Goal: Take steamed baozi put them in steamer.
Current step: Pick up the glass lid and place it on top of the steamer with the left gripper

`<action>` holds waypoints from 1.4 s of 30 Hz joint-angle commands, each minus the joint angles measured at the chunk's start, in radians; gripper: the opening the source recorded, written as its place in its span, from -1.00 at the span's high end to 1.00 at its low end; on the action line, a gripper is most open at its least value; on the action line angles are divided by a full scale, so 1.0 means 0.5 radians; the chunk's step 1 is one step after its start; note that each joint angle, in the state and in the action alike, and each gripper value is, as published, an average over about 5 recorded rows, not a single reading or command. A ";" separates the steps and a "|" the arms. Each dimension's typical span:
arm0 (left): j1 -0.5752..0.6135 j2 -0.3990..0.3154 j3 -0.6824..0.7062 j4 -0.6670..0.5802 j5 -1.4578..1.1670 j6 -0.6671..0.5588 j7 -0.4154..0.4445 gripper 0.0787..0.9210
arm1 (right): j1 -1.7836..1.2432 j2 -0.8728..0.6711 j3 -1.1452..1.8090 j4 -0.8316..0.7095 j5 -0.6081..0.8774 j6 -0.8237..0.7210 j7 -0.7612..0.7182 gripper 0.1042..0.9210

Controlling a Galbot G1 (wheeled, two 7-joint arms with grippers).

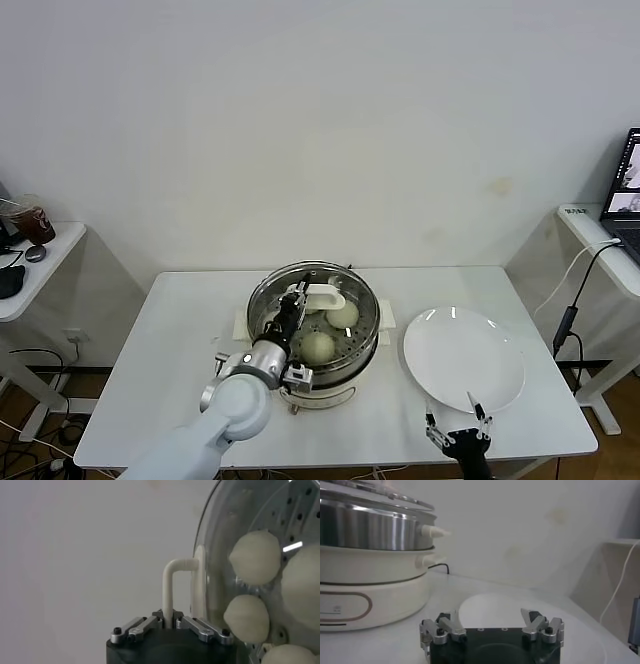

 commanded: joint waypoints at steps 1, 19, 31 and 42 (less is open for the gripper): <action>-0.005 -0.014 0.021 0.050 0.029 0.006 -0.008 0.78 | -0.004 -0.001 -0.005 -0.011 -0.008 0.007 -0.001 -0.76; 0.033 -0.016 0.016 0.008 -0.025 -0.010 -0.013 0.78 | -0.007 0.003 -0.012 -0.016 -0.018 0.009 -0.004 -0.76; 0.129 -0.016 -0.097 -0.054 -0.168 -0.042 -0.099 0.76 | -0.009 0.003 -0.013 -0.012 -0.022 0.010 -0.006 -0.76; 0.833 0.052 -0.501 -0.686 -0.847 -0.388 -0.211 0.07 | -0.006 0.002 -0.003 -0.002 -0.027 0.004 -0.012 -0.76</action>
